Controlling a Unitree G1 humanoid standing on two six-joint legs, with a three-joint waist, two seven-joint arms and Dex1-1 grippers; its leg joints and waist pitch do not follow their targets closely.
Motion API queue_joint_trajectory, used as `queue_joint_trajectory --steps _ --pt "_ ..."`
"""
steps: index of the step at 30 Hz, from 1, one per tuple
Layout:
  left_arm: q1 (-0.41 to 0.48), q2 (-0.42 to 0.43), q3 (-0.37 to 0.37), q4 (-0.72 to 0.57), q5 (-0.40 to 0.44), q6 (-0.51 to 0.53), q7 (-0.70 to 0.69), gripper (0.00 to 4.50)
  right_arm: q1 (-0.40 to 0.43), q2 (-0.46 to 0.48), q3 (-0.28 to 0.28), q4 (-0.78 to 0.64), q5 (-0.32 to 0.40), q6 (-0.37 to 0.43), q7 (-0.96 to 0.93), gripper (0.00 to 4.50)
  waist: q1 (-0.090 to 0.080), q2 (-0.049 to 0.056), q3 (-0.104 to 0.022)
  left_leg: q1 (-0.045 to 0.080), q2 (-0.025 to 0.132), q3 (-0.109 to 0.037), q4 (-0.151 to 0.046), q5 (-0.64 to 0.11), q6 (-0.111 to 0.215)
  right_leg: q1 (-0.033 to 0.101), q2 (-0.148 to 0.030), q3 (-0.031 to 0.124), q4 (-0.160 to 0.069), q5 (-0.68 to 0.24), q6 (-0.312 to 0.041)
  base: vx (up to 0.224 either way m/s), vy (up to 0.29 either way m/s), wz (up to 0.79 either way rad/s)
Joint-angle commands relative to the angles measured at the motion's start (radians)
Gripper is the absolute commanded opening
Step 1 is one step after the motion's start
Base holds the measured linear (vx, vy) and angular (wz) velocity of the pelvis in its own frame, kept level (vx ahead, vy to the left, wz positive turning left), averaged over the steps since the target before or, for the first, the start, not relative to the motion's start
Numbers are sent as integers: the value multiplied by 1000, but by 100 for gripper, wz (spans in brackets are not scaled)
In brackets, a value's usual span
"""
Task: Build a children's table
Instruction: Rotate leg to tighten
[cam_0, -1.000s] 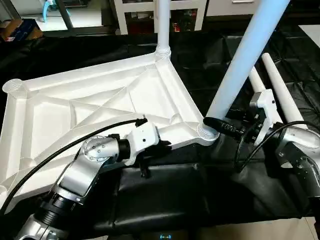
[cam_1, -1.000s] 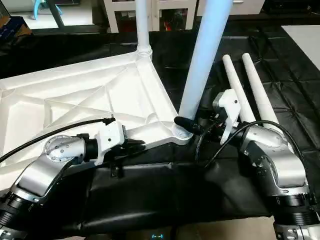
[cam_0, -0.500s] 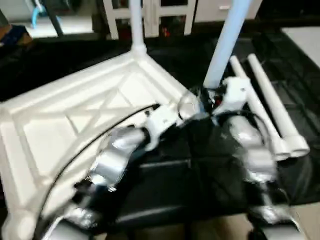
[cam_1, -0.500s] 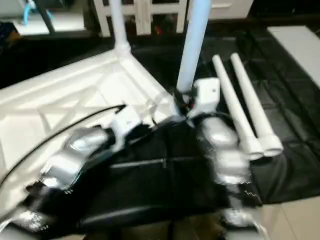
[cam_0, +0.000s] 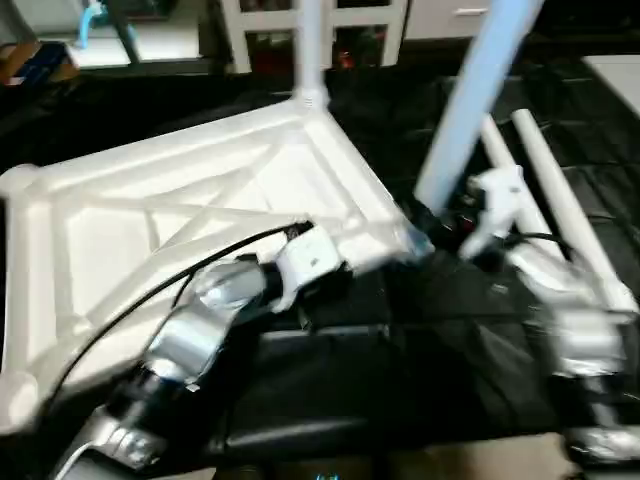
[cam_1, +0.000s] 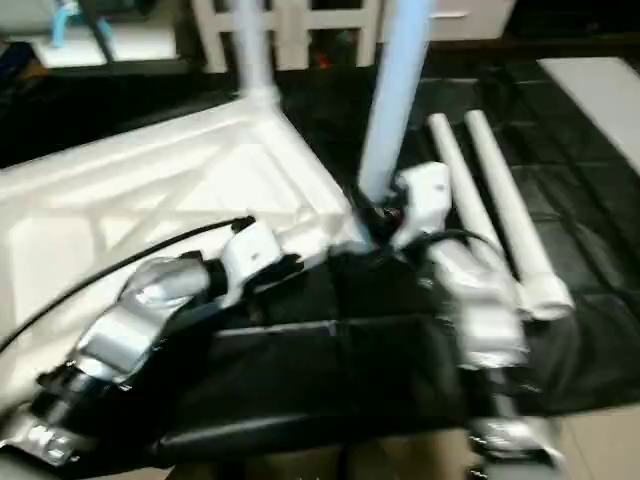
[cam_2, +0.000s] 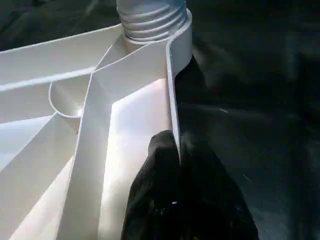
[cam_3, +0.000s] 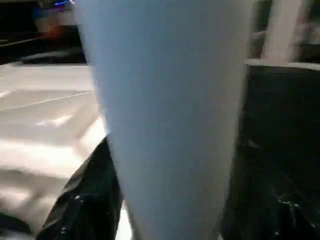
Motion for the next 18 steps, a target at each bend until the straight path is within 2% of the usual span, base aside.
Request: queue_joint_trajectory --steps 1,2,3,4,5,7,11,12,14,18 --pt "75 66 -3 -34 -73 12 -130 0 61 -126 -36 -129 129 136 187 314 9 -5 -73 19 16 0 -50 -98 138 69 -5 6 -34 75 -282 58 10 0" --pt "80 73 -1 -39 -80 13 -138 0 67 -139 -40 -136 138 146 202 324 12 -4 -70 17 14 0 -50 -83 149 72 -3 7 -31 107 -292 67 7 -1" --pt "86 85 2 -47 -90 16 -149 0 76 -158 -48 -145 153 160 226 324 15 -3 -70 17 14 3 -46 -61 167 69 -3 6 -27 141 -303 52 -1 -2" --pt "93 97 3 -49 -93 8 -154 0 85 -179 -50 -148 150 157 245 348 15 -1 -69 18 15 4 -45 -58 175 66 -8 5 -28 131 -313 52 -1 -2" --pt "98 105 6 -49 -95 1 -155 0 94 -199 -49 -150 147 158 263 348 15 -2 -69 18 16 5 -45 -68 174 65 -8 4 -30 109 -314 0 0 0" --pt "104 117 10 -47 -97 -14 -157 0 108 -226 -48 -159 150 164 295 348 16 -5 -63 18 18 5 -50 -117 158 69 -15 6 -40 5 -307 0 0 0" --pt "107 121 14 -48 -101 -19 -164 0 108 -230 -45 -159 155 170 301 348 9 -6 -56 18 18 3 -56 -182 118 64 -17 7 -52 -141 -277 0 0 0" --pt "108 122 15 -52 -105 -17 -167 0 108 -230 -42 -161 165 180 303 323 9 -5 -56 20 18 2 -57 -194 108 61 -17 8 -55 -172 -268 0 0 0" --pt "111 127 15 -61 -114 -14 -168 0 107 -221 -33 -171 176 203 304 315 9 -4 -57 22 19 2 -57 -184 104 60 -15 9 -54 -168 -264 0 0 0" --pt "115 129 12 -67 -121 -15 -166 0 106 -215 -23 -171 183 204 312 275 10 -5 -62 21 17 3 -52 -130 119 62 -12 9 -45 -74 -276 0 0 0"
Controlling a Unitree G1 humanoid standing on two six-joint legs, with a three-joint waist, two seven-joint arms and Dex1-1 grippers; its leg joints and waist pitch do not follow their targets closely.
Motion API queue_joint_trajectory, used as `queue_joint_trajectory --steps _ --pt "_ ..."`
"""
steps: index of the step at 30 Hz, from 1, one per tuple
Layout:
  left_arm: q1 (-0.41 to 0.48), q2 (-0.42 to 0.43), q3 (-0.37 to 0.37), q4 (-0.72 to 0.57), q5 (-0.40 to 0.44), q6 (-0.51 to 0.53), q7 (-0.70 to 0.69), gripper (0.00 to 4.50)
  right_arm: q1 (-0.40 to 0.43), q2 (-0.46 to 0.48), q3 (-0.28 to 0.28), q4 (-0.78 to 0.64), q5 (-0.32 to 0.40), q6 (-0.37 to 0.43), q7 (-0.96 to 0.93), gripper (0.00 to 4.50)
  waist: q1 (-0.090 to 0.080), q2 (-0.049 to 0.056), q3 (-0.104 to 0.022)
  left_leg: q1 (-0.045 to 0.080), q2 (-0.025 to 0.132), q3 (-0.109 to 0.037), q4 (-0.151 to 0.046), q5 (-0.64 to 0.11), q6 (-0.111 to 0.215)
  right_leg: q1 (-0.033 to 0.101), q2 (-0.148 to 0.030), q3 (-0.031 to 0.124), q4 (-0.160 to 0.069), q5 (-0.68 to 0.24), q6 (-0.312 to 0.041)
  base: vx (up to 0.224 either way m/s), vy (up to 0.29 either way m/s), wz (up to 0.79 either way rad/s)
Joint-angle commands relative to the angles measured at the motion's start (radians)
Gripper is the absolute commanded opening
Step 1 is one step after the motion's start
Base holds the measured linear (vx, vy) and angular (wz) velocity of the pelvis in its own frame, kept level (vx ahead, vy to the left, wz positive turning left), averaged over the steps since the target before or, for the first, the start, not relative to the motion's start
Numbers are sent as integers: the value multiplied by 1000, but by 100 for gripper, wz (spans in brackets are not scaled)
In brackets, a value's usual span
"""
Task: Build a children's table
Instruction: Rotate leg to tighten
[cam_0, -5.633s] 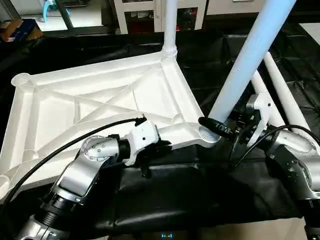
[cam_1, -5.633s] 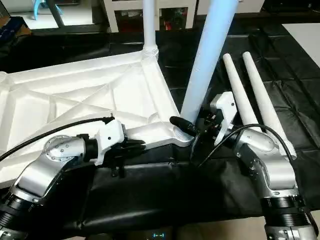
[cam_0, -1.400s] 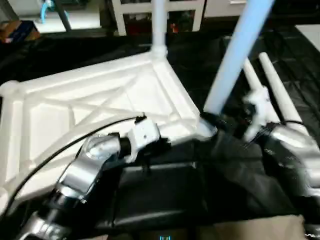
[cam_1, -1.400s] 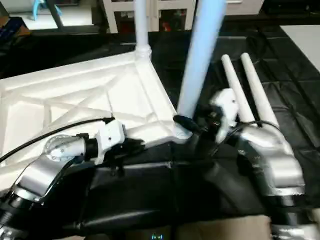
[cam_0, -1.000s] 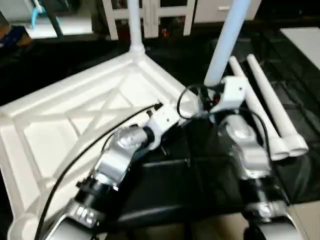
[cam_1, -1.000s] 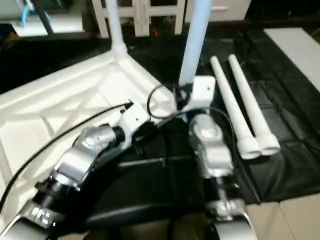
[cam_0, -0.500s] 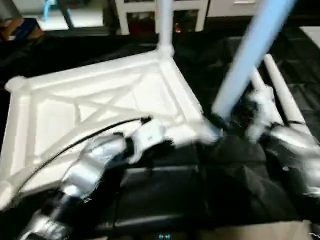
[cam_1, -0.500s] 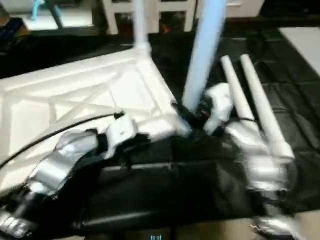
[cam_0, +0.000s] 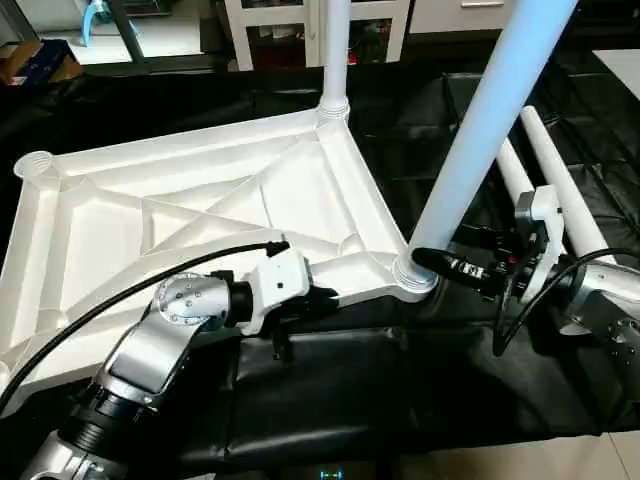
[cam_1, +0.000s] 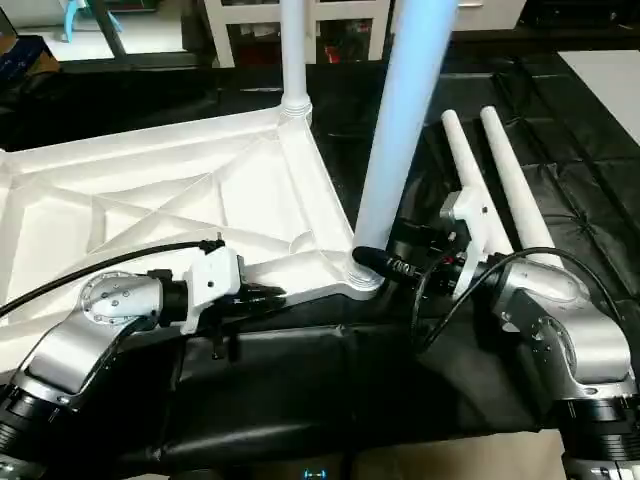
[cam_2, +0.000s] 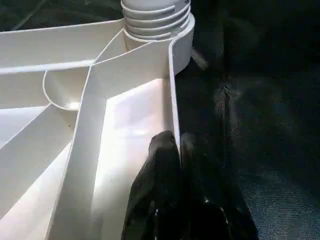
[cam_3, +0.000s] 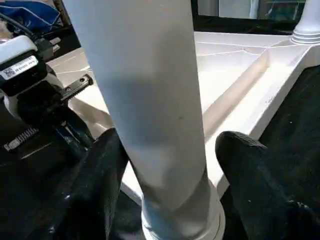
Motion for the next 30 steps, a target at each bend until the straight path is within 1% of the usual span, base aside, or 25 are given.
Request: queue_joint_trajectory --steps 1,3,5,8,12,14,15,16,17,18,19,20,21,22,23,24,25,26,27,28,29,30 --pt "31 16 -21 7 -5 13 -23 0 5 1 0 -20 17 5 6 271 3 -11 -66 17 16 1 -53 -126 115 62 -12 5 -45 -58 -276 0 0 0" --pt "35 15 -22 1 -7 15 -25 0 2 8 1 -15 15 4 12 263 4 -9 -65 17 17 1 -54 -132 116 62 -13 5 -46 -65 -279 0 0 0" --pt "38 13 -26 -6 -8 17 -25 0 -2 16 5 -9 14 6 18 231 2 -12 -65 15 16 1 -54 -137 114 63 -13 5 -47 -75 -277 0 0 0" --pt "37 9 -32 -10 -9 20 -25 0 -3 18 10 -7 10 8 23 213 2 -11 -65 17 18 0 -55 -143 108 62 -13 5 -48 -87 -276 0 0 0" --pt "34 2 -42 -10 -4 21 -18 0 -3 24 9 -3 -9 -1 -5 204 2 -10 -66 17 17 1 -54 -134 109 62 -13 5 -46 -74 -278 0 0 0" --pt "29 -7 -54 -13 6 29 -8 0 -13 45 14 24 -67 -28 -79 200 0 -10 -67 16 17 1 -54 -137 106 62 -13 4 -47 -81 -276 0 0 0" --pt "20 -22 -63 -7 18 44 10 0 -25 72 16 54 -111 -44 -156 199 -3 -10 -66 15 16 1 -54 -142 96 60 -14 4 -48 -98 -273 0 0 0" --pt "14 -33 -69 -3 27 55 23 0 -33 92 16 75 -142 -54 -209 198 -7 -10 -64 13 14 0 -56 -155 83 59 -14 3 -51 -132 -266 0 0 0" --pt "2 -51 -83 9 53 73 51 0 -47 134 7 107 -174 -60 -305 197 -9 -5 -65 14 13 -1 -56 -167 75 59 -14 2 -52 -156 -260 0 0 0" --pt "-11 -74 -94 22 74 98 82 0 -62 176 -6 138 -199 -61 -401 195 -13 -7 -63 16 13 -1 -58 -188 62 56 -14 2 -58 -200 -247 0 0 0" --pt "-22 -97 -102 34 91 126 114 0 -73 213 -18 163 -217 -62 -480 195 -19 -4 -61 16 12 0 -59 -200 42 52 -13 3 -62 -236 -236 0 0 0" --pt "-37 -126 -112 49 105 143 142 0 -85 254 -24 189 -241 -72 -562 195 -20 -2 -61 14 11 -2 -61 -216 33 52 -13 2 -63 -264 -226 0 0 0" --pt "-45 -143 -117 57 110 151 157 0 -91 276 -27 203 -255 -79 -605 194 -23 -4 -60 15 10 -4 -65 -247 11 49 -13 1 -70 -322 -202 0 0 0" --pt "-59 -169 -127 69 120 176 180 0 -101 307 -26 230 -279 -77 -677 193 -24 -1 -59 18 11 -5 -67 -269 -2 47 -13 3 -73 -341 -186 0 0 0" --pt "-66 -182 -131 75 126 184 193 0 -106 323 -30 243 -286 -77 -711 193 -23 -1 -59 17 10 -6 -67 -276 -7 45 -11 2 -73 -339 -181 0 0 0" --pt "-98 -250 -140 106 143 222 254 0 -131 398 -50 308 -309 -93 -853 193 -27 -2 -60 16 10 -4 -68 -284 -14 41 -10 4 -72 -331 -174 0 0 0" --pt "-116 -290 -143 124 147 238 287 0 -146 439 -61 346 -319 -109 -920 193 -28 -2 -58 15 7 -5 -68 -296 -26 37 -10 3 -77 -353 -165 0 0 0" --pt "-120 -299 -143 128 147 241 294 0 -149 449 -64 354 -321 -114 -935 191 -28 -3 -59 16 5 -6 -69 -307 -33 38 -9 2 -77 -371 -157 0 0 0" --pt "-126 -312 -147 132 147 237 299 0 -157 464 -61 370 -331 -126 -954 191 -25 -5 -59 17 5 -9 -72 -333 -34 39 -8 1 -80 -387 -138 0 0 0" --pt "-138 -332 -158 136 146 223 297 0 -172 492 -49 398 -349 -153 -979 191 -28 -6 -58 14 5 -10 -73 -351 -30 37 -8 1 -81 -385 -125 0 0 0" --pt "-142 -338 -163 134 145 219 289 0 -183 506 -34 413 -358 -166 -973 190 -28 -5 -59 14 4 -11 -74 -357 -31 36 -7 0 -82 -385 -121 0 0 0" --pt "-140 -324 -163 129 148 202 275 0 -190 505 -1 410 -368 -183 -918 190 -31 -10 -60 12 4 -12 -75 -369 -28 37 -6 -1 -82 -377 -114 0 0 0"
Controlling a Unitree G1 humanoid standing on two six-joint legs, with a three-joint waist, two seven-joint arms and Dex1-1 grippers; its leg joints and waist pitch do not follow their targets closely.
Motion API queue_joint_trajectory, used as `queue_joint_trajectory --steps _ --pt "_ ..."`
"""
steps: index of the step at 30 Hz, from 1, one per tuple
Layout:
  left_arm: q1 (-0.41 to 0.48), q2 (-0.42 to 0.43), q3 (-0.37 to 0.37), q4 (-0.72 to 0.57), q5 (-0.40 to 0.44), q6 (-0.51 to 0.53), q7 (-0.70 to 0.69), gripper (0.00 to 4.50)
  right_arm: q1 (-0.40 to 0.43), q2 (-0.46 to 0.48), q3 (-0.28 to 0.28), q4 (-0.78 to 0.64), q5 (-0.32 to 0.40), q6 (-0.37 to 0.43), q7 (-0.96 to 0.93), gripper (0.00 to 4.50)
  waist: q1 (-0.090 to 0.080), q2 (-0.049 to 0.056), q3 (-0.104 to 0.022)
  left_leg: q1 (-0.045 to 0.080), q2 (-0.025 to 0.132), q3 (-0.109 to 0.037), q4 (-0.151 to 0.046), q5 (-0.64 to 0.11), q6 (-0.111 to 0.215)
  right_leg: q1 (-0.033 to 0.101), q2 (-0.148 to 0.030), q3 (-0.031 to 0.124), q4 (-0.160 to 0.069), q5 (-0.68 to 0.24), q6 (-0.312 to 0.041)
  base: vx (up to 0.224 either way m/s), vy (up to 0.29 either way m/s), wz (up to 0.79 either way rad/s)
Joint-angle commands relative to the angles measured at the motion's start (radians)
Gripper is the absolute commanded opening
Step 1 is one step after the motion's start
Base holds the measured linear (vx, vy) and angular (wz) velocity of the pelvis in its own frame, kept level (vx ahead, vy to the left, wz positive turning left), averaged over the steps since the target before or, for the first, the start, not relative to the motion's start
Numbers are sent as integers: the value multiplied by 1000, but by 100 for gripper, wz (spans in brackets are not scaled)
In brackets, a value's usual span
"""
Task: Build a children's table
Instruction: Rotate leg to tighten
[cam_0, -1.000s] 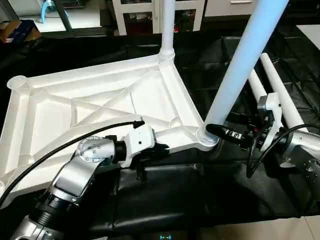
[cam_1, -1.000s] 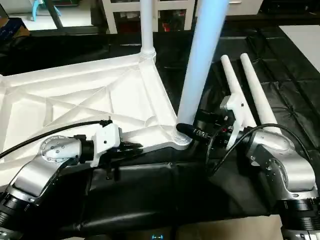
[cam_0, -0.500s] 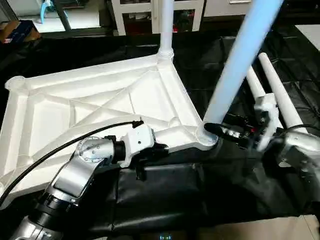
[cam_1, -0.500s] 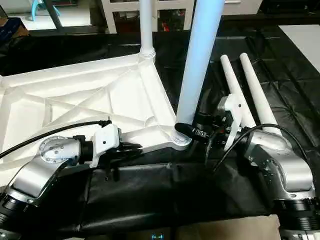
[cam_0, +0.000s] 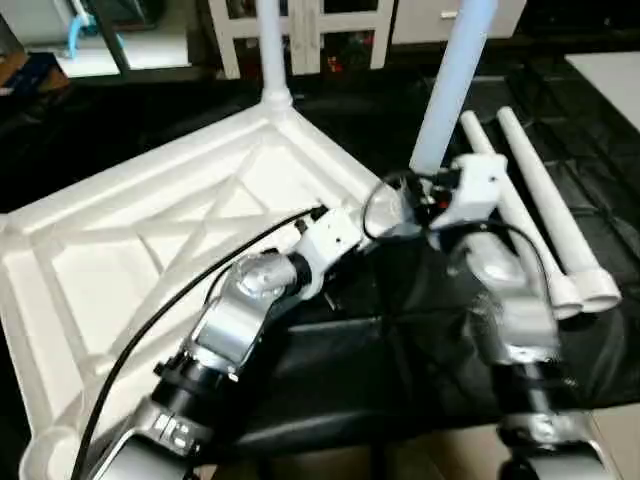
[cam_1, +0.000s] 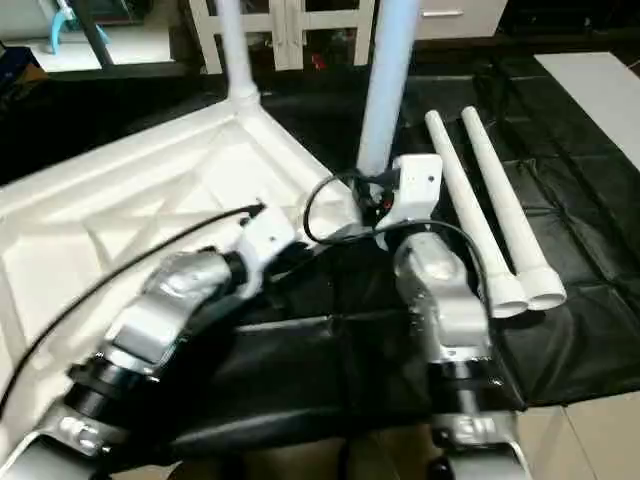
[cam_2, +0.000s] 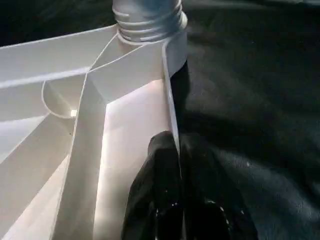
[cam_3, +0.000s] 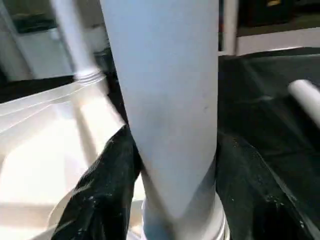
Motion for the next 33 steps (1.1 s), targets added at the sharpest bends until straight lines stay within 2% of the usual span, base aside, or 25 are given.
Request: queue_joint_trajectory --steps 1,3,5,6,7,8,9,10,11,12,13,16,18,21,22,25,29,31,32,33 --pt "36 12 -131 -31 -31 -57 -128 0 20 -14 24 120 -26 31 33 190 3 -1 -54 9 5 -10 -81 -375 -12 38 -5 -1 -79 -369 -112 0 0 0" --pt "52 54 -122 -41 -30 -86 -160 0 29 -39 39 82 -5 21 120 190 0 -6 -55 6 6 -10 -81 -378 4 41 -5 -1 -79 -356 -111 0 0 0" --pt "73 94 -108 -57 -44 -129 -200 0 45 -81 49 33 17 10 216 190 0 -3 -55 6 8 -9 -80 -363 16 41 -7 0 -77 -337 -122 0 0 0" --pt "93 131 -96 -73 -60 -147 -237 0 60 -126 54 -10 33 -1 290 190 1 -2 -55 7 8 -7 -78 -349 24 42 -7 1 -76 -313 -135 0 0 0" --pt "106 154 -89 -84 -67 -155 -257 0 70 -156 53 -37 43 -6 330 244 3 -1 -58 10 12 -5 -77 -318 35 44 -6 2 -72 -256 -154 0 0 0" --pt "106 154 -89 -84 -67 -155 -257 0 70 -156 53 -37 43 -6 330 244 5 0 -58 9 12 -5 -75 -299 40 46 -7 2 -69 -224 -167 0 0 0" --pt "131 192 -61 -106 -98 -163 -299 0 93 -230 41 -99 93 12 445 260 6 0 -59 8 13 -3 -74 -277 46 48 -7 2 -65 -191 -181 0 0 0" --pt "153 222 -37 -126 -127 -171 -335 0 116 -297 28 -151 142 35 550 260 14 -3 -59 9 14 -2 -70 -223 77 60 -6 3 -56 -99 -217 0 0 0" --pt "163 235 -28 -136 -142 -177 -353 0 129 -330 23 -173 163 54 599 267 19 -1 -61 9 16 -2 -68 -200 89 62 -7 3 -51 -63 -230 62 6 2" --pt "170 247 -24 -145 -157 -178 -367 0 141 -360 21 -192 178 69 640 279 21 3 -62 12 16 2 -64 -154 113 59 -5 3 -44 7 -256 56 8 2" --pt "177 258 -20 -153 -169 -178 -378 0 153 -387 18 -208 191 83 676 292 27 2 -64 14 16 3 -61 -117 131 62 -5 2 -38 56 -278 56 8 2" --pt "200 298 -6 -179 -205 -174 -414 0 198 -481 -6 -264 233 125 783 309 39 1 -63 16 18 6 -57 -82 160 65 -9 4 -33 90 -299 0 0 0" --pt "208 316 1 -182 -215 -182 -421 0 214 -519 -21 -274 249 133 816 322 43 1 -61 18 20 7 -57 -94 163 63 -11 4 -37 58 -301 0 0 0" --pt "210 322 5 -180 -214 -186 -425 0 222 -541 -22 -281 263 144 837 322 43 0 -57 17 21 6 -61 -129 149 63 -14 4 -43 -24 -293 0 0 0" --pt "210 324 8 -178 -214 -188 -428 0 223 -548 -18 -279 262 147 842 322 42 0 -54 16 21 5 -63 -162 130 61 -16 5 -49 -91 -281 0 0 0" --pt "209 325 8 -180 -218 -189 -432 0 217 -534 -17 -278 275 161 839 322 39 -1 -54 17 20 4 -65 -187 106 59 -16 6 -54 -153 -260 0 0 0" --pt "210 328 5 -187 -225 -185 -434 0 214 -529 -12 -279 291 174 848 308 39 0 -57 17 19 3 -63 -159 108 59 -13 6 -49 -109 -261 0 0 0" --pt "211 330 2 -189 -229 -186 -432 0 214 -529 -9 -277 294 178 852 276 39 -1 -58 16 18 4 -60 -140 117 60 -12 6 -45 -72 -269 0 0 0" --pt "213 331 1 -190 -230 -186 -432 0 213 -531 -6 -275 296 182 856 276 39 -4 -58 15 18 5 -60 -139 120 60 -11 6 -45 -69 -270 0 0 0" --pt "213 331 1 -190 -230 -186 -432 0 213 -531 -6 -275 296 182 856 270 40 -2 -57 15 19 4 -61 -143 122 60 -13 6 -46 -73 -272 0 0 0"
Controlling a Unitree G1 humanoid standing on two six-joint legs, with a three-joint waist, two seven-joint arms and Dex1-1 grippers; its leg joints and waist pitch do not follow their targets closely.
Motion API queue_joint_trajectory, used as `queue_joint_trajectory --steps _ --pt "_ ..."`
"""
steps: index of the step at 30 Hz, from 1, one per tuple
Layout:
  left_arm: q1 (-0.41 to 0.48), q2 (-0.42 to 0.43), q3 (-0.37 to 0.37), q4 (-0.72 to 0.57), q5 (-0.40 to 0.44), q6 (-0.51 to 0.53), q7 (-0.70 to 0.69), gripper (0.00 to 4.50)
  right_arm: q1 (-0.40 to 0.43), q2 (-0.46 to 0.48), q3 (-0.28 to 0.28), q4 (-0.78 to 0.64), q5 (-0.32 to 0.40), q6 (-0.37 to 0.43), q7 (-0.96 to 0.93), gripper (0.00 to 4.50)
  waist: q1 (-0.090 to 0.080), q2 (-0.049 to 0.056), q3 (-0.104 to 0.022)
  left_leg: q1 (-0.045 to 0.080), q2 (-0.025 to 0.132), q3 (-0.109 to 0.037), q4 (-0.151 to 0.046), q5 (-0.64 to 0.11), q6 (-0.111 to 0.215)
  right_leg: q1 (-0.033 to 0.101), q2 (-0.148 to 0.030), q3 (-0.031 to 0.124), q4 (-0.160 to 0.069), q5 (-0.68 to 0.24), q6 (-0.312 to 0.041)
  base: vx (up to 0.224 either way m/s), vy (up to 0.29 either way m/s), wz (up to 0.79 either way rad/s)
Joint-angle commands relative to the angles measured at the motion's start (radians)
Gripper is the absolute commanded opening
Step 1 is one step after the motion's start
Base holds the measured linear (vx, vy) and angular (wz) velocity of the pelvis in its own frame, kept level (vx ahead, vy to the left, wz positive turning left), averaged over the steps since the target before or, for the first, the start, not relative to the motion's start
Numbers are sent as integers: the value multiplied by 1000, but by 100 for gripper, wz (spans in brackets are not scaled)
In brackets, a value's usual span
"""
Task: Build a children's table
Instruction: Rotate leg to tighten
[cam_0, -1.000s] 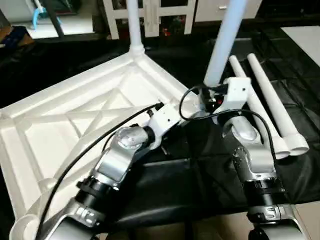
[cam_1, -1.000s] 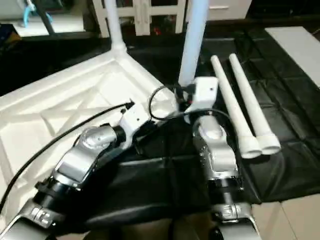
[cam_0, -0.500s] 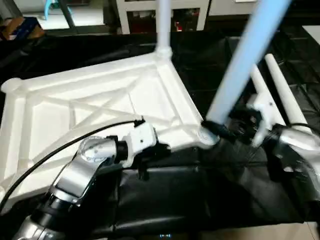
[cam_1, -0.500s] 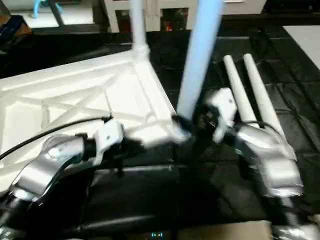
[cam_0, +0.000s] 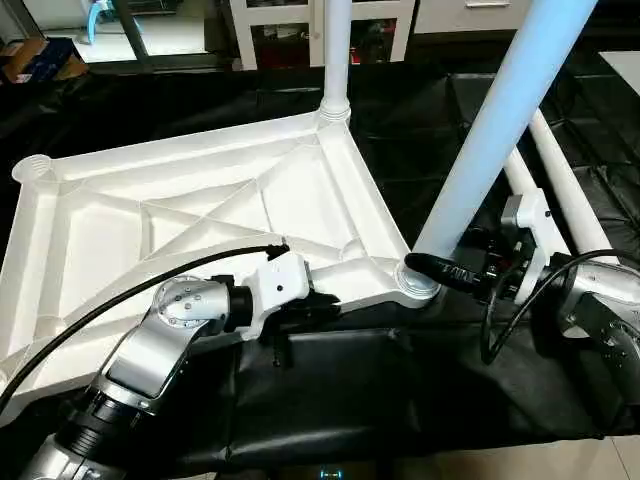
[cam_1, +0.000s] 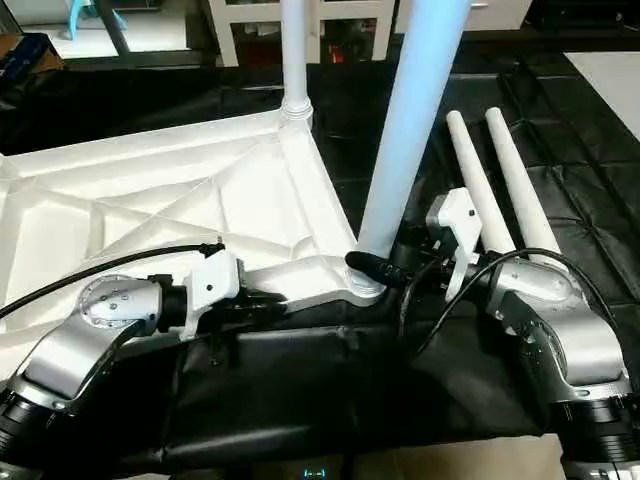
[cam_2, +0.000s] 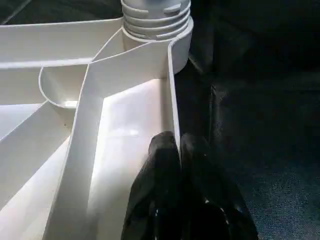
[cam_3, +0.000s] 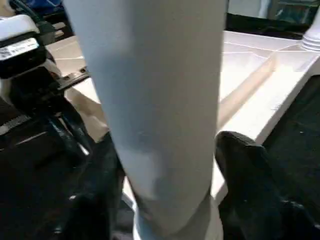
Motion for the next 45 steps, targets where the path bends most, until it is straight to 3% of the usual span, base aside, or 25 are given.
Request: queue_joint_trajectory --steps 1,7,11,14,17,18,19,20,21,22,26,31,33,34,36,37,38,40,42,45 --pt "32 18 -19 -4 -10 0 -40 0 2 -13 -50 11 5 14 -18 249 0 -11 -62 17 18 1 -56 -144 112 62 -13 7 -48 -77 -268 0 0 0" --pt "32 21 -21 -2 -5 -1 -35 0 -3 -3 -51 24 -11 8 -48 211 -1 -11 -62 17 18 1 -57 -151 105 61 -13 7 -49 -97 -263 0 0 0" --pt "9 -10 -47 21 41 24 29 0 -32 98 -28 93 -118 -14 -254 199 -6 -9 -62 15 15 0 -57 -162 85 59 -13 5 -52 -138 -250 0 0 0" --pt "-13 -47 -73 40 83 62 85 0 -50 180 -13 139 -167 -11 -391 196 -15 -9 -60 15 14 -1 -60 -181 52 55 -13 6 -57 -201 -230 0 0 0" --pt "-57 -153 -120 74 126 139 181 0 -109 337 -11 272 -252 -29 -654 195 -23 -6 -55 15 12 -3 -67 -239 15 49 -12 5 -66 -287 -202 0 0 0" --pt "-57 -153 -120 74 126 139 181 0 -109 337 -11 272 -252 -29 -654 195 -29 -8 -57 15 10 -5 -69 -257 -5 45 -12 5 -70 -323 -186 0 0 0" --pt "-92 -231 -146 100 149 183 246 0 -152 422 -40 372 -287 -60 -823 195 -33 -10 -58 13 10 -6 -70 -267 -18 45 -13 6 -69 -333 -173 0 0 0" --pt "-94 -236 -148 101 150 185 250 0 -154 426 -42 377 -289 -62 -831 195 -35 -10 -57 13 9 -7 -71 -273 -24 44 -11 5 -73 -342 -168 0 0 0" --pt "-130 -329 -163 136 168 228 322 0 -197 498 -75 478 -312 -109 -985 194 -36 -10 -59 17 8 -7 -71 -294 -35 39 -12 6 -75 -360 -158 0 0 0" --pt "-130 -329 -163 136 168 228 322 0 -197 498 -75 478 -312 -109 -985 194 -39 -9 -56 19 7 -7 -72 -333 -45 34 -8 4 -80 -388 -140 0 0 0" --pt "-172 -422 -177 170 173 225 362 0 -248 546 -85 579 -330 -177 -1064 193 -38 -13 -59 17 3 -10 -74 -381 -35 32 -3 1 -84 -376 -95 0 0 0" --pt "-162 -368 -155 162 176 176 322 0 -247 525 -92 530 -274 -229 -871 193 -34 -14 -59 10 4 -14 -78 -405 -8 36 -2 -2 -85 -358 -88 0 0 0" --pt "-122 -265 -133 128 156 103 219 0 -199 432 -57 384 -224 -235 -635 193 -28 -12 -61 9 4 -16 -77 -387 10 45 -3 -2 -82 -317 -94 0 0 0" --pt "-109 -234 -128 116 149 86 187 0 -184 402 -47 340 -206 -231 -574 193 -29 -17 -62 5 9 -12 -75 -349 25 47 -5 1 -77 -259 -120 0 0 0" --pt "-85 -184 -111 95 135 76 139 0 -147 325 -23 253 -162 -205 -453 261 -25 -13 -64 8 11 -10 -72 -286 48 54 -5 1 -70 -174 -162 0 0 0" --pt "-75 -162 -101 85 128 73 120 0 -125 280 -9 206 -137 -186 -387 261 -22 -8 -64 12 10 -7 -68 -266 57 54 -4 1 -67 -146 -176 0 0 0" --pt "-66 -145 -91 77 119 69 106 0 -104 240 2 166 -116 -168 -331 263 -20 -9 -65 9 12 -7 -66 -215 75 62 -5 1 -59 -80 -210 57 -2 3" --pt "-43 -106 -58 46 92 73 75 0 -45 130 18 60 -59 -113 -194 289 -7 -4 -70 13 14 -1 -54 -98 123 65 -2 3 -39 90 -272 74 4 2" --pt "-20 -71 -33 13 58 83 46 0 -11 60 -6 21 -37 -84 -118 304 3 -5 -71 13 15 1 -49 -47 149 69 -5 5 -30 171 -296 28 4 1" --pt "-2 -39 -24 -1 43 71 31 0 6 21 -32 11 -32 -74 -70 326 1 -5 -68 13 15 2 -49 -62 166 70 -11 2 -33 124 -308 0 0 0"
